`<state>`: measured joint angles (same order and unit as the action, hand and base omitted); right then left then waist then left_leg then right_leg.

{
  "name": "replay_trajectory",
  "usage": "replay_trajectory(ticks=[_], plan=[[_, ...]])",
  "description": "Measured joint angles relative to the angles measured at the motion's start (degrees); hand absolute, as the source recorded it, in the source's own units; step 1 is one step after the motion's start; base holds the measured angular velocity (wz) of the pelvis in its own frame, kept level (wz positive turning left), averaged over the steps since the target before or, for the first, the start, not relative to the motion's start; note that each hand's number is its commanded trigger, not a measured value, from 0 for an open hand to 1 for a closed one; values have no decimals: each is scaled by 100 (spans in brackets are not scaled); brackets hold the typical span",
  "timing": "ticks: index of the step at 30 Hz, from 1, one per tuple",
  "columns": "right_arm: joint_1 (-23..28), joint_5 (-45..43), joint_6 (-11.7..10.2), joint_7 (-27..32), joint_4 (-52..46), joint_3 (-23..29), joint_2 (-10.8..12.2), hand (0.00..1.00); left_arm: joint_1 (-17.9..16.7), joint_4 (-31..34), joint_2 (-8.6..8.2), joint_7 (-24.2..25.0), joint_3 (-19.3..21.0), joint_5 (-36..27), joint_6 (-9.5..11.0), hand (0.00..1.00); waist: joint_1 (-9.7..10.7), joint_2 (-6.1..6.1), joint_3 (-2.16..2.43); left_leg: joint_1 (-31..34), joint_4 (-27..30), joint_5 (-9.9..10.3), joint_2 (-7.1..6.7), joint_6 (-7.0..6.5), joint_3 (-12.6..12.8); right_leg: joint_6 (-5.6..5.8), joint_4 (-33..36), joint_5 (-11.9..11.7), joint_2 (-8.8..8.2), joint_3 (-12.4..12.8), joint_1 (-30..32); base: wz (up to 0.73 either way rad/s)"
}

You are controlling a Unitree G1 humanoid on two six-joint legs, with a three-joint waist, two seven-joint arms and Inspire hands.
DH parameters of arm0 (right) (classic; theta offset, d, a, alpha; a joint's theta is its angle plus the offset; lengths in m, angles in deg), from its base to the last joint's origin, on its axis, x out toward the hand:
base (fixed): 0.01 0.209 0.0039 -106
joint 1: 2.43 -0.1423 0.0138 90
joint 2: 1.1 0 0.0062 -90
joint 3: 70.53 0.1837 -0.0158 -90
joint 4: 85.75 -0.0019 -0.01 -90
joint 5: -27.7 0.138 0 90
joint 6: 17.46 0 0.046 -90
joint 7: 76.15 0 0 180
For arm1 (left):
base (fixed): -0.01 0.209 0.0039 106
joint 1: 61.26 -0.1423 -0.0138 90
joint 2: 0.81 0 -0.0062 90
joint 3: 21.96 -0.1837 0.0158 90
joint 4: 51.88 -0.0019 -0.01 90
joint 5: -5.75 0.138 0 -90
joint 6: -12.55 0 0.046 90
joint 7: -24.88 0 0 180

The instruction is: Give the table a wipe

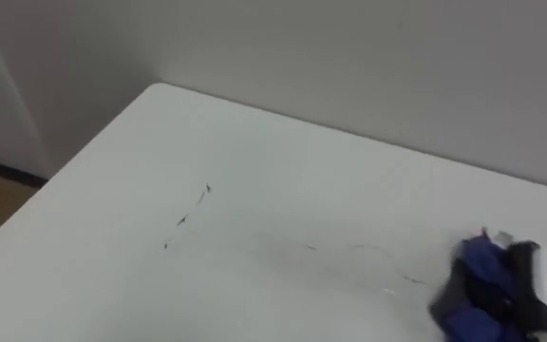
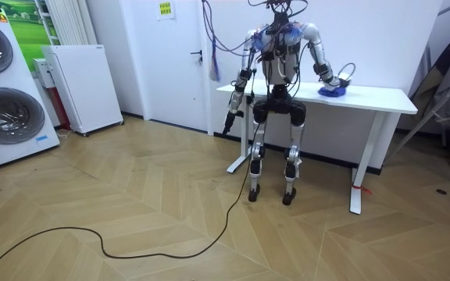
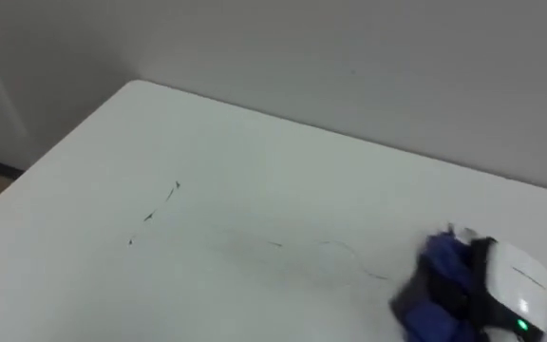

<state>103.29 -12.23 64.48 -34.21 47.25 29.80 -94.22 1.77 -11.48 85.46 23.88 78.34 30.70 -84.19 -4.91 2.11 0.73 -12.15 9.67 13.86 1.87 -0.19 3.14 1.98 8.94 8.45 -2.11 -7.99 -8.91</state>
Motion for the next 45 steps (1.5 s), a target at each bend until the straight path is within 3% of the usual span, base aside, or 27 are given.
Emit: replay_trajectory(ticks=[5,10,13,15,16,18,19,20,21,22,23,24,25,26,27,28,29,30,31,32,34,35,36,39,41,43,45], plan=[[408,808,-12,109,126,256,-156,100,-39,27,6,1,24,7,0,0,301,22,51,2,14,18,-13,-13,-8,4,-9,-14,-6,8,-12,-2],[388,803,165,107,52,215,-115,100,29,29,-12,-123,-196,4,-1,0,275,21,66,-101,-25,33,11,-7,49,5,27,-27,19,0,-103,-8],[27,587,706,91,-190,47,111,100,139,-27,-66,-134,-467,-1,-84,0,16,-71,50,-205,-2,105,78,-1,155,-59,193,-69,87,-39,30,-70],[-363,187,1186,-132,-614,-449,207,100,399,-333,-125,-137,-706,-1,-149,0,-335,-222,24,-192,77,174,79,-43,155,-123,592,-102,51,-421,369,-109],[-480,-7,1283,-225,-755,-640,256,100,478,-388,-142,-143,-738,-29,-174,0,-420,-250,17,-150,127,205,89,-57,147,-138,732,-95,0,-573,492,-94],[-1256,-536,1406,-648,-998,-1611,536,100,915,-734,-130,-258,-965,-248,-182,0,-682,-250,-110,124,512,359,31,-136,141,-201,1359,-36,-294,-1167,942,-52],[-1495,-672,1407,-789,-1000,-1827,601,100,1034,-793,-129,-267,-999,-309,-175,0,-702,-249,-127,247,629,381,34,-142,138,-181,1493,-22,-356,-1267,1058,0],[-1915,-937,1380,-1009,-995,-2204,804,100,1230,-806,-129,-269,-1044,-300,-123,0,-826,-257,-142,510,837,402,52,-144,140,-74,1621,21,-430,-1294,1258,30],[-2331,-1130,1279,-1171,-921,-2516,954,100,1437,-792,-129,-276,-1060,-289,-12,0,-995,-301,-219,760,1021,414,112,-120,169,62,1836,87,-541,-1335,1460,47],[-2494,-1195,1240,-1243,-868,-2610,1014,100,1528,-776,-121,-278,-1068,-287,29,0,-1073,-307,-253,873,1100,407,180,-78,238,63,2113,179,-659,-1348,1566,106],[-2625,-1280,1234,-1343,-842,-2696,1042,100,1676,-765,-118,-274,-1069,-287,107,0,-1168,-292,-253,1043,1198,352,340,57,439,56,2783,400,-1074,-1325,1728,153],[-2720,-1317,1264,-1315,-798,-2677,1016,100,1802,-734,-121,-281,-1072,-288,182,0,-1300,-261,-234,1148,1201,256,396,200,509,114,3170,537,-1551,-1152,1781,154],[-2839,-1314,1264,-1299,-696,-2697,1014,100,1770,-694,-101,-284,-1067,-288,198,0,-1374,-259,-233,1197,1204,215,432,258,558,126,3147,531,-1735,-1051,1790,104],[-3077,-1272,1215,-1251,-457,-2706,1012,100,1684,-660,-44,-277,-1046,-299,191,0,-1544,-246,-227,1246,1210,166,485,352,588,152,2745,406,-1976,-846,1794,44],[-3272,-1233,1061,-1251,-222,-2704,1013,100,1561,-652,20,-244,-971,-294,182,0,-1625,-201,-209,1300,1277,198,575,482,560,112,2046,-104,-2086,-753,1772,27],[-3349,-1193,978,-1241,-131,-2703,1013,100,1523,-655,101,-215,-913,-293,168,0,-1621,-176,-208,1343,1348,231,632,559,532,112,1702,-529,-2084,-757,1760,20],[-3336,-1086,788,-1162,-52,-2655,991,100,1486,-664,131,-195,-808,-293,133,0,-1599,-249,-178,1371,1465,260,781,746,396,607,1527,-546,-1881,-795,1668,15],[-3257,-987,660,-1059,-57,-2622,983,100,1470,-664,126,-178,-804,-291,133,0,-1548,-307,-143,1360,1345,200,988,886,333,704,1342,-441,-1635,-982,1531,9],[-3249,-951,558,-1016,-60,-2588,978,100,1476,-664,124,-166,-807,-300,137,0,-1460,-311,-145,1368,1259,158,1059,967,290,744,1239,-385,-1545,-1057,1477,0],[-3191,-928,365,-970,-68,-2445,954,100,1491,-666,106,-126,-802,-290,158,0,-1241,-316,-143,1361,1063,26,1165,1066,242,691,1221,-338,-1421,-1133,1501,4],[-2877,-909,187,-760,-72,-2149,776,100,1407,-658,99,-117,-738,-269,252,0,-974,-235,-135,1179,741,-167,1235,1136,347,639,1212,-265,-1345,-1190,1491,3],[-2553,-859,122,-579,-72,-1909,614,100,1297,-610,100,-121,-564,-207,305,0,-827,-136,-69,1067,584,-256,1253,1158,502,635,1193,-209,-1336,-1193,1473,0],[-2154,-729,111,-389,-65,-1622,378,100,1153,-535,109,-143,-400,-163,303,0,-669,-164,8,987,510,-292,1307,1181,587,643,1171,-173,-1273,-1193,1381,0],[-1247,-104,123,-114,269,-844,-168,100,836,-393,218,-265,-124,-151,285,0,-319,112,29,909,497,-356,1479,1267,802,580,1306,112,-1157,-1207,1253,20],[-832,120,254,-109,525,-341,-335,100,714,-300,189,-305,-82,-105,283,0,-182,206,3,933,528,-383,1602,1308,871,534,1380,218,-1071,-1284,1245,20],[-598,194,440,-115,606,58,-470,100,609,-289,87,-304,-109,-14,287,0,-89,206,3,996,569,-433,1687,1249,871,526,1381,260,-984,-1319,1258,6],[-389,366,468,-118,502,246,-422,100,545,-288,37,-327,-180,-35,313,0,6,189,4,954,579,-474,1685,944,878,472,1342,289,-878,-1224,1193,5]])
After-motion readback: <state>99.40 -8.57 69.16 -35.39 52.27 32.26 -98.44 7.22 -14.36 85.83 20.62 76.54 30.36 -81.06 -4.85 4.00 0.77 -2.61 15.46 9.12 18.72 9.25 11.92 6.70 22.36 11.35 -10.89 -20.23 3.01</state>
